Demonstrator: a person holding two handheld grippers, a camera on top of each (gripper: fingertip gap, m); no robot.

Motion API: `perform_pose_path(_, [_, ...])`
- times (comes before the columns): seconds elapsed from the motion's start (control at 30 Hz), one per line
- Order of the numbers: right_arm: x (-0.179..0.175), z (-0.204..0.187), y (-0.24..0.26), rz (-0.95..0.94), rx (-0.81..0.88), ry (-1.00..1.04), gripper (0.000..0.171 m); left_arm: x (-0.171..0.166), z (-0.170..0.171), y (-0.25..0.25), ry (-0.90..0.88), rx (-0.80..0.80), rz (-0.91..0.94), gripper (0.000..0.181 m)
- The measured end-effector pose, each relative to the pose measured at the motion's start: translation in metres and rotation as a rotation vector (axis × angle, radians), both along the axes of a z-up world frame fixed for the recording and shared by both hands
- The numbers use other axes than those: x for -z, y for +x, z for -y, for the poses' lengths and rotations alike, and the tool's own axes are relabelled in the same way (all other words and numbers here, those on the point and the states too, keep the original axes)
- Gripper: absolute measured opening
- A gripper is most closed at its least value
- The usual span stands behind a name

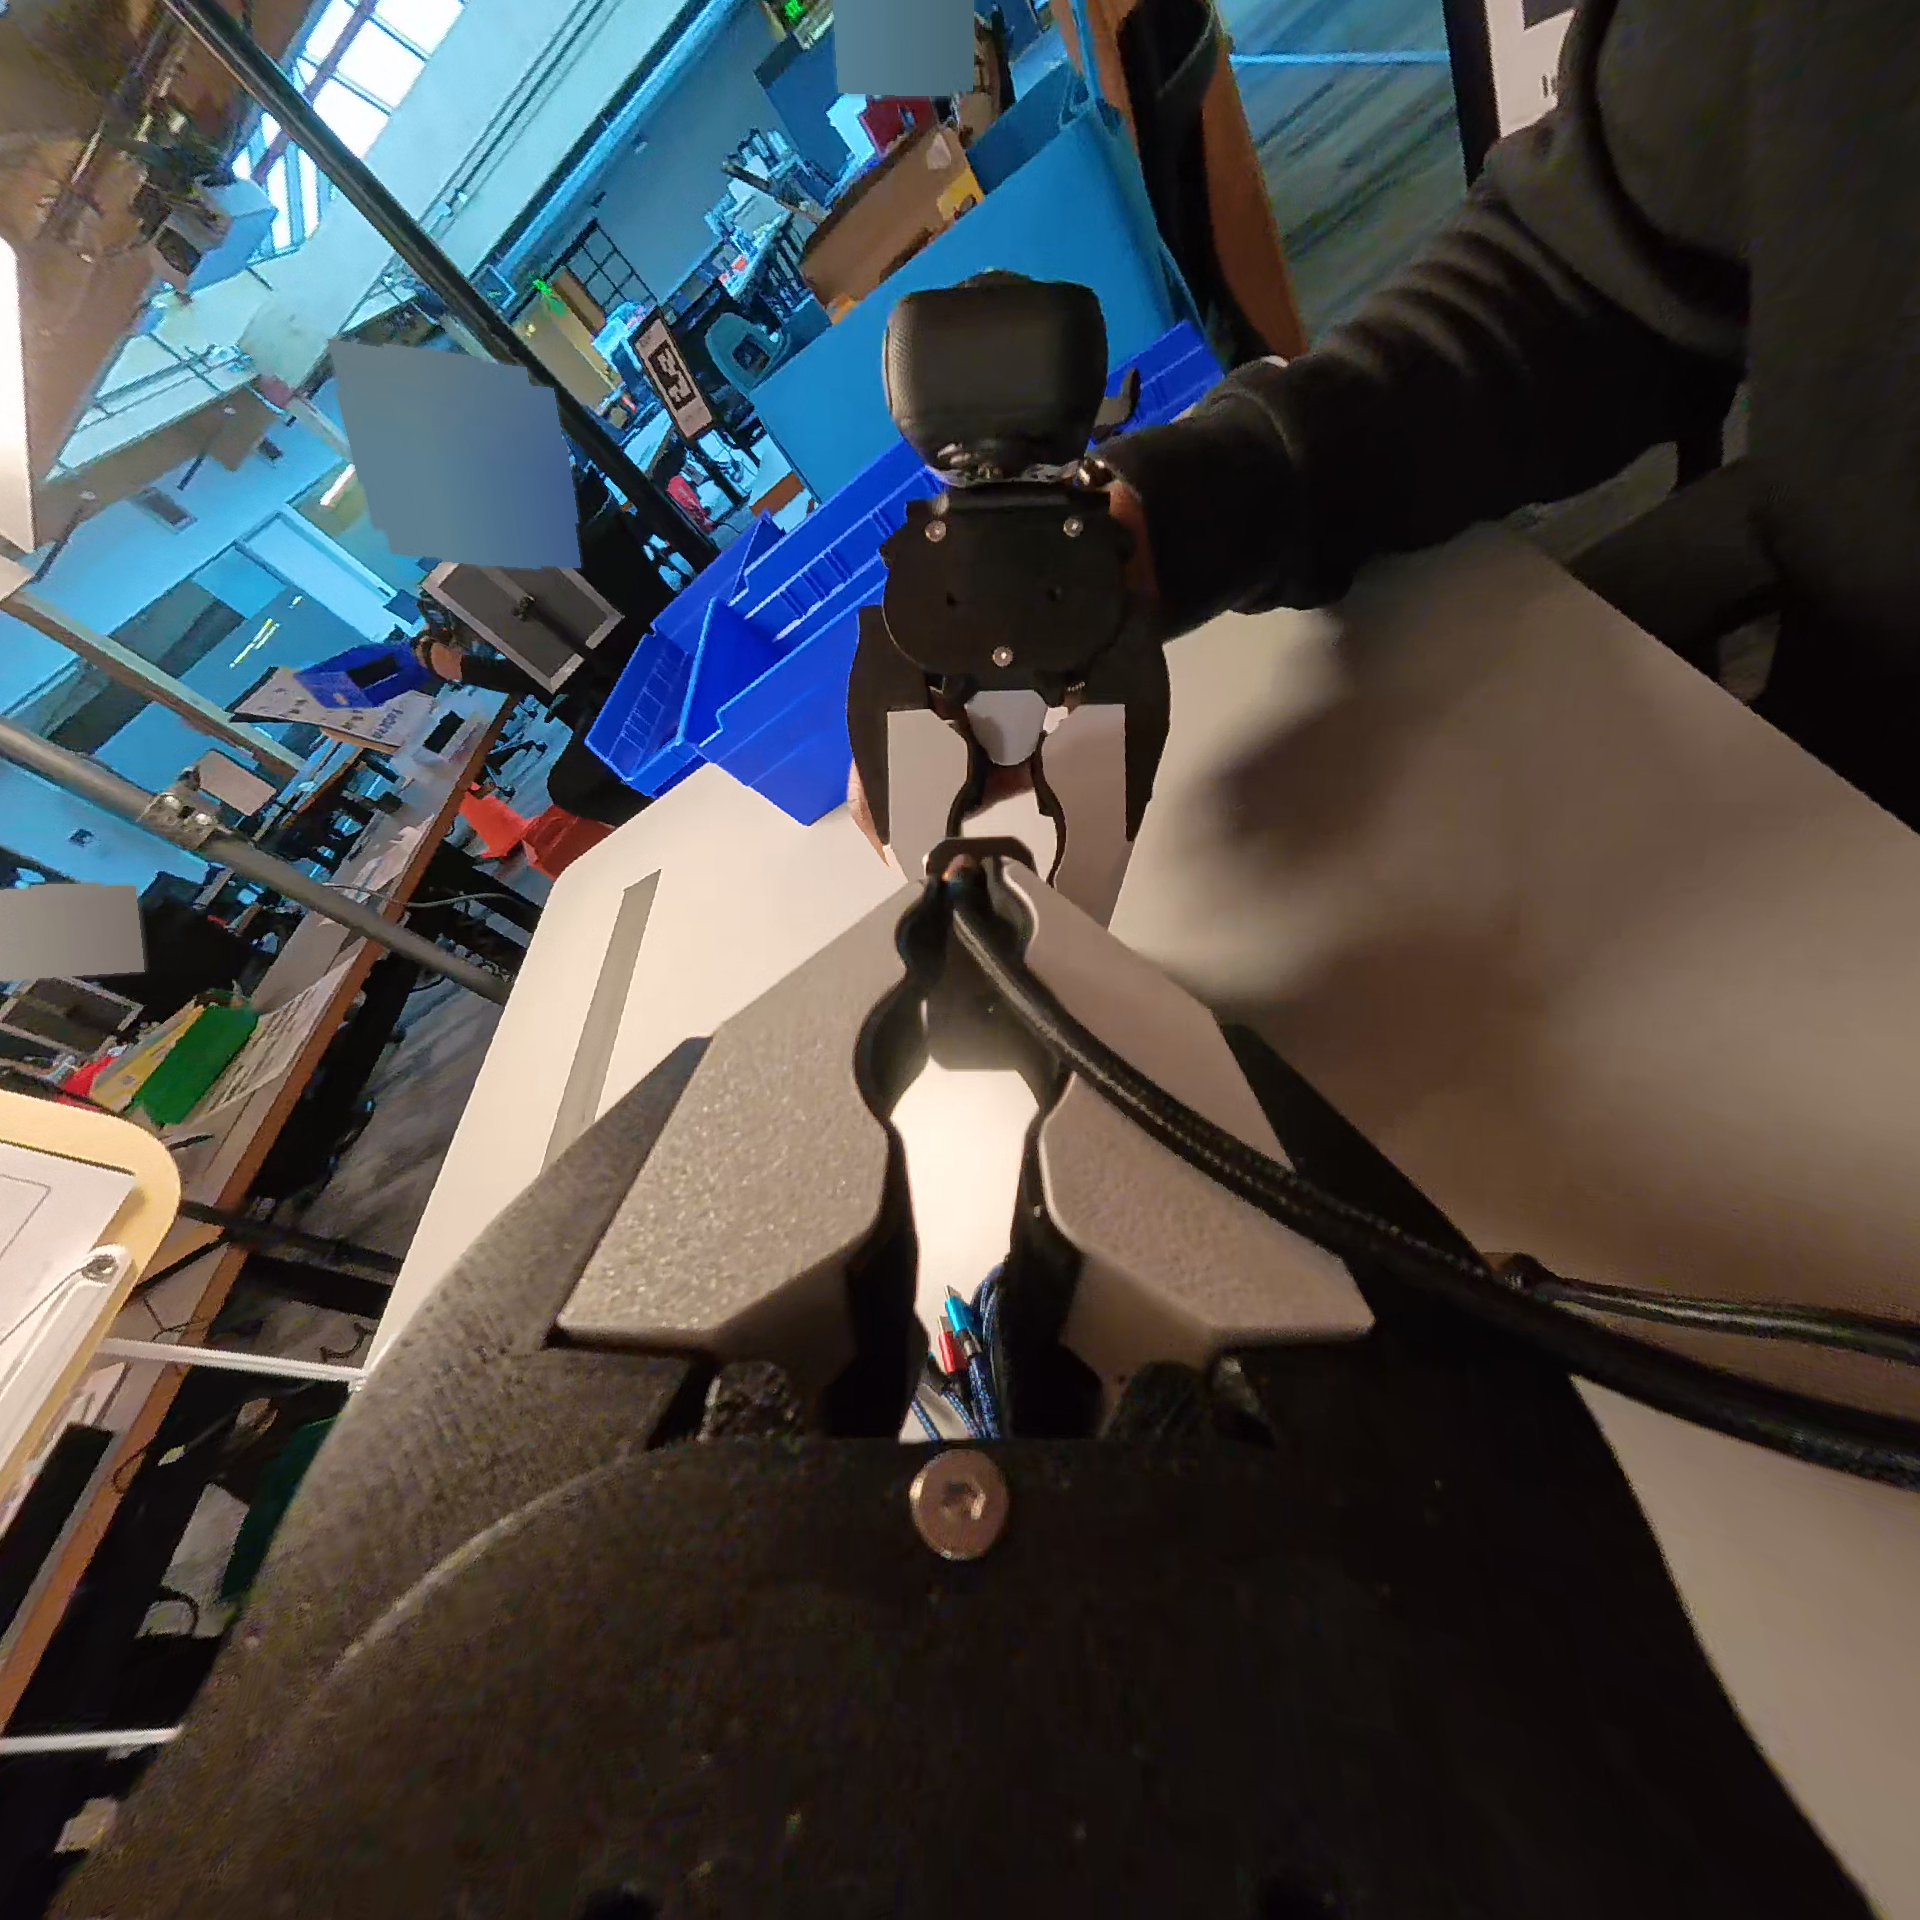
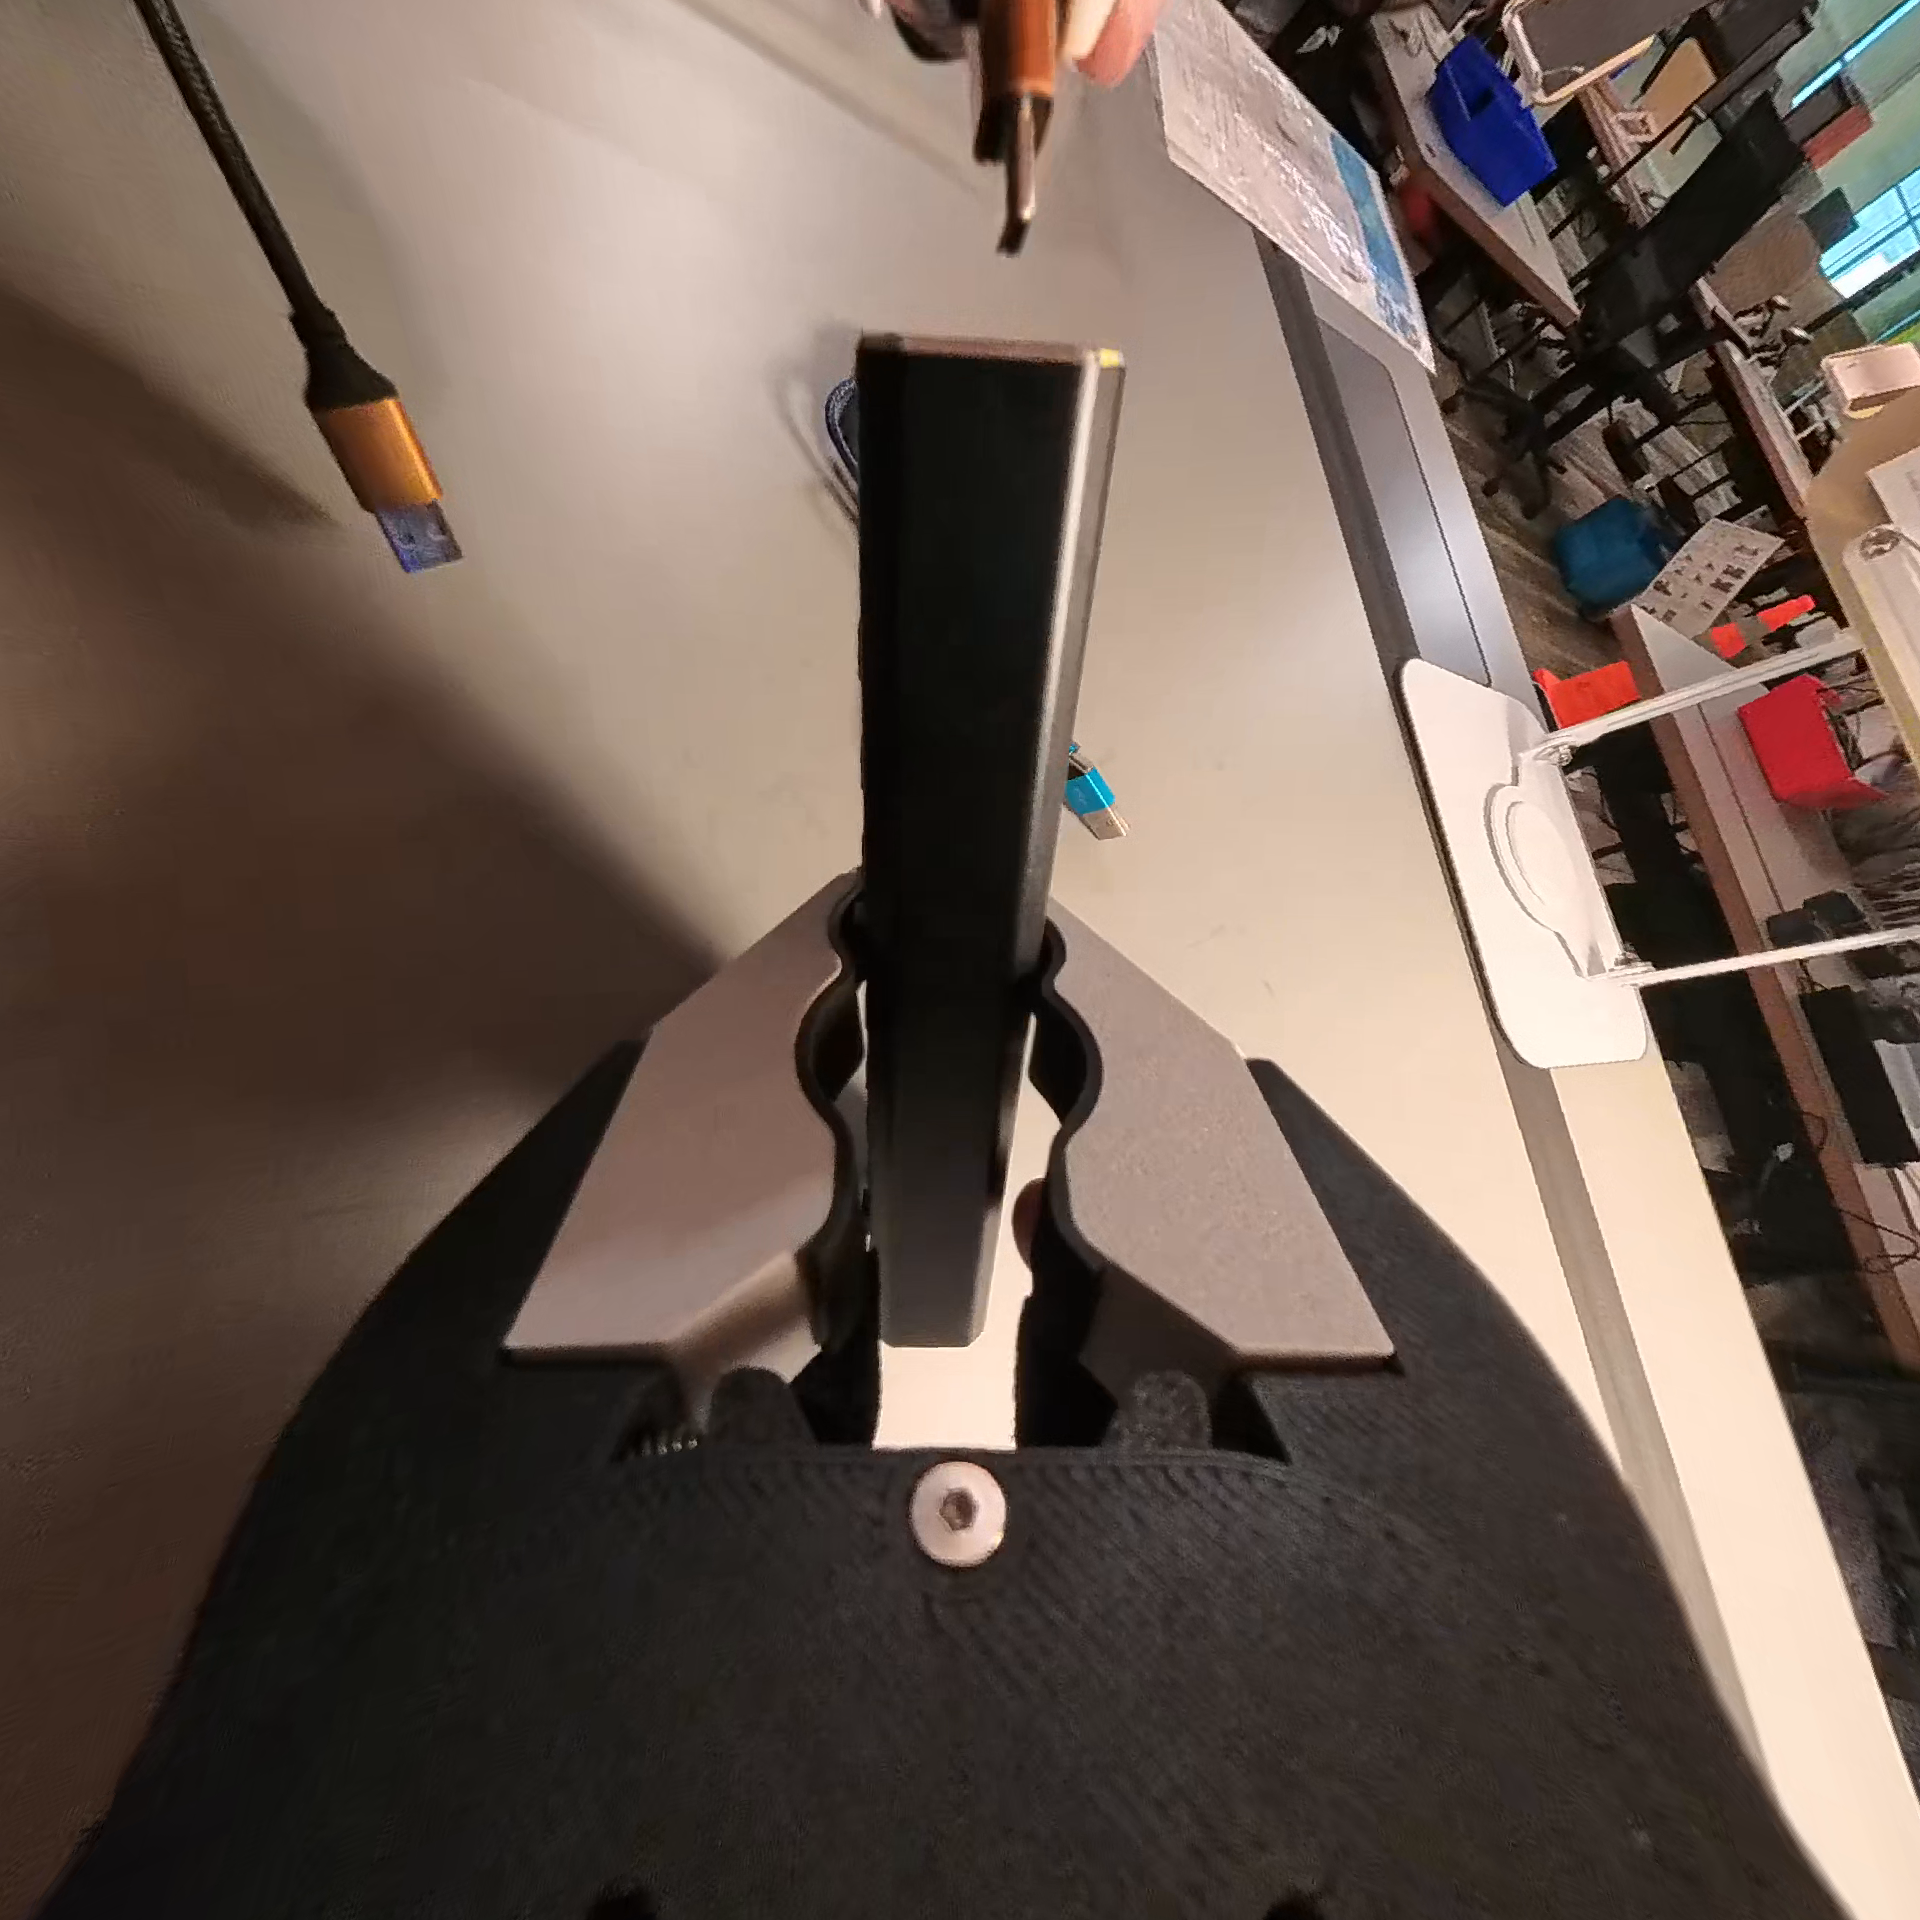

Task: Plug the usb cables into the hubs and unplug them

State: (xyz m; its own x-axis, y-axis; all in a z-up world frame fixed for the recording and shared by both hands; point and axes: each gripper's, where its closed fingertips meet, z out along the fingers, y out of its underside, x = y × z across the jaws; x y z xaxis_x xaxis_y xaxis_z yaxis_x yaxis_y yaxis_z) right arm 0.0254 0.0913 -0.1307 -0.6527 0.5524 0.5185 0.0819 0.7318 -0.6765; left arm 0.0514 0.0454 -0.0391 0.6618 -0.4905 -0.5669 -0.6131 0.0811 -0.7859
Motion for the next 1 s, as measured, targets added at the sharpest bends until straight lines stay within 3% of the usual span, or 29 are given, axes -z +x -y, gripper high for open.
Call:
perform_pose_path(0.7, [0.002, -0.003, 0.002, -0.048, 0.047, 0.185, 0.025, 0.023, 0.004, 0.002, -0.004, -0.013, -0.293, 0.010])
perform_pose_path(1.0, [0.010, -0.004, 0.000, -0.047, 0.094, 0.260, 0.024, 0.029, 0.002, 0.007, -0.018, -0.015, -0.331, 0.010])
